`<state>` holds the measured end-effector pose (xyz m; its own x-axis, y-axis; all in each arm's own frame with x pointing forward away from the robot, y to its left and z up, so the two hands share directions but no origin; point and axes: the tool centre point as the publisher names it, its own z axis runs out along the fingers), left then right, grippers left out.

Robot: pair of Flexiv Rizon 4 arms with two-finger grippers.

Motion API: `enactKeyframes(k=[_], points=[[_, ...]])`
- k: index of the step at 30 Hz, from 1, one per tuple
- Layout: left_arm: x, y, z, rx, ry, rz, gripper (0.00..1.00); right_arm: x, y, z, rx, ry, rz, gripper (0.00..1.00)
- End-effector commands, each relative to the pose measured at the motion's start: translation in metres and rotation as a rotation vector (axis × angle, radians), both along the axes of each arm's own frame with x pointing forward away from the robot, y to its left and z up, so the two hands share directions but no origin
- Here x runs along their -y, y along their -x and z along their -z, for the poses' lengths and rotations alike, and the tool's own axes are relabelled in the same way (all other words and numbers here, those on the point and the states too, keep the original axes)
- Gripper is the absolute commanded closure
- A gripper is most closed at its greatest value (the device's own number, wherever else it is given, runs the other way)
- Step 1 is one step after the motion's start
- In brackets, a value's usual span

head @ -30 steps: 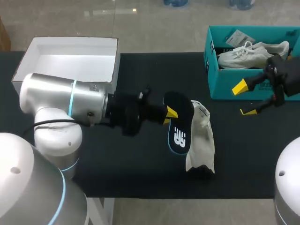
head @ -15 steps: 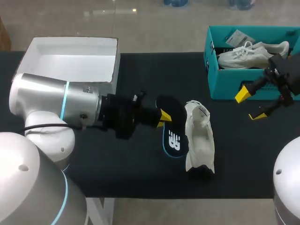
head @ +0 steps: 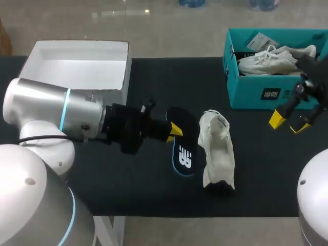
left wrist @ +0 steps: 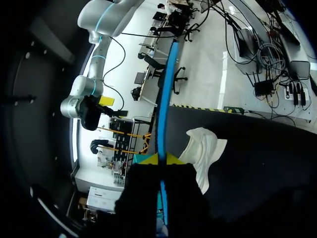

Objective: Take the shoe out of the shoebox, open the shoe tongue, remove and reinsert the insole, then place the shoe into the shoebox

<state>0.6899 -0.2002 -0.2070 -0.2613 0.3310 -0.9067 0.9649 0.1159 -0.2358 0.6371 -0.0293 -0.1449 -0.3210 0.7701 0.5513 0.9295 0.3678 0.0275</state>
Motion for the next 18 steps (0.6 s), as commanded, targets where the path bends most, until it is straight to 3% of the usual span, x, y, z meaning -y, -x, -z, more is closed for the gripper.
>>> enactKeyframes(k=[1, 9, 18], points=[[-0.003, -0.001, -0.003, -0.006, -0.010, 0.011, 1.00, 0.006, 0.027, 0.004, 0.111, -0.005, 0.075, 0.00], [-0.004, 0.000, -0.006, -0.010, -0.013, 0.029, 1.00, 0.017, 0.031, 0.012, 0.165, -0.068, 0.113, 0.00], [-0.003, 0.002, -0.006, -0.016, -0.022, 0.049, 1.00, 0.015, 0.021, 0.008, 0.185, -0.070, 0.107, 0.00]])
